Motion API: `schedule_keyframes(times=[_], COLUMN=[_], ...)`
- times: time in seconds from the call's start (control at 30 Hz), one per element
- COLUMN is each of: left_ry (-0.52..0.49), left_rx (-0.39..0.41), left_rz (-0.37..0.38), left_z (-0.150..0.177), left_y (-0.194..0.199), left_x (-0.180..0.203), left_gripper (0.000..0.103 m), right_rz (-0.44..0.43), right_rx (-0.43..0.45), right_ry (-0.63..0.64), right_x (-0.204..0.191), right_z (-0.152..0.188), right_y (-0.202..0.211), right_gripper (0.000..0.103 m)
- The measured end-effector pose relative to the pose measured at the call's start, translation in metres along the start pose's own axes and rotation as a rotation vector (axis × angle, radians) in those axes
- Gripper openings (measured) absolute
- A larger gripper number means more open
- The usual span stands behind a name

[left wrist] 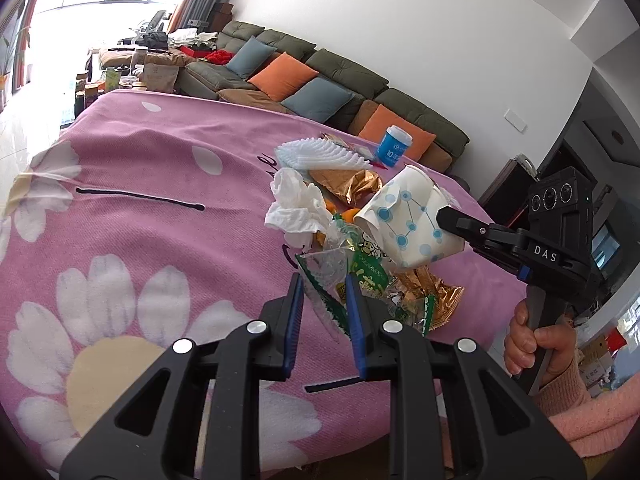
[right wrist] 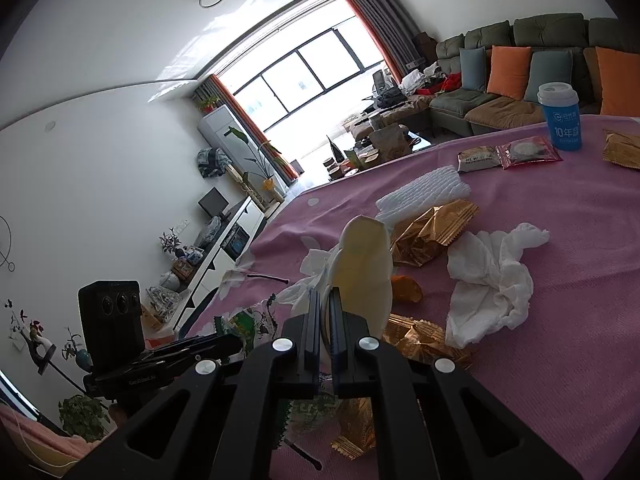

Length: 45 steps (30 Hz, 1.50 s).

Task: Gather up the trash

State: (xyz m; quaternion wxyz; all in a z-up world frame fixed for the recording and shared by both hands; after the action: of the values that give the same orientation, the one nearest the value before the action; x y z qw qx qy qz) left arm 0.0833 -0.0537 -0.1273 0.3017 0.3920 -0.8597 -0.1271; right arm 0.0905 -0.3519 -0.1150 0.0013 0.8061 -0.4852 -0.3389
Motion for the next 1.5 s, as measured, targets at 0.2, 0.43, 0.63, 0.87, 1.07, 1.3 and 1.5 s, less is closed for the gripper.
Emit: schedule_keyframes(times=[0.2, 0.43, 0.63, 0.87, 1.07, 1.3, 1.5], left_ry=[-0.013, -0.017, -0.009, 0.019, 0.046, 0.082, 0.114], left_rx=[0.040, 0.082, 0.107, 0.138, 0.163, 0.195, 0.224], left_rz=[-0.034, -0.086, -0.135, -0.193, -0.246, -0.315, -0.372], left_z=[-0.006, -0.012, -0.012, -0.013, -0.013, -0.010, -0.009], left_y=[0.019, 0.043, 0.066, 0.095, 0.119, 0.152, 0.177], left_x=[-0.005, -0.016, -0.030, -0.050, -0.071, -0.092, -0.112], left_gripper=[0.022, 0.022, 0.022, 0.022, 0.022, 0.022, 0.022], right_rz=[-0.036, -0.095, -0.149, -0.200, -0.234, -0.283, -0.323], right_rx=[0.006, -0.006, -0.040, -0.086, -0.119, -0.157, -0.191], right_ry=[0.024, 0.064, 0.096, 0.117, 0.134, 0.149, 0.163], right_x=[-0.015, -0.044, -0.069, -0.094, -0.114, -0.139, -0.162], right_z=[-0.007, -0.008, -0.003, 0.005, 0.011, 0.020, 0.027], right_y=[-0.006, -0.022, -0.043, -0.071, -0.092, -0.118, -0.138], right_gripper=[0.003, 0.003, 0.003, 0.004, 0.003, 0.003, 0.003])
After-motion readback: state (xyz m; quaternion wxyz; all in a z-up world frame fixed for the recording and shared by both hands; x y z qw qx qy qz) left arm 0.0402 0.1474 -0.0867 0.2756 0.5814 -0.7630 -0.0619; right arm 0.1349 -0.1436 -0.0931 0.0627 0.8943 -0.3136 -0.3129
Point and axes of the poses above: each gripper's, at about its wrist camera, not at the fingertips, and y roughly against the way its jaws point, x to its right, z to its underside, the point moved 7 cm from there along -y, roughly the way its jaws point, and after that the axes turned 8 degrees about x, right-handed, at the moved point
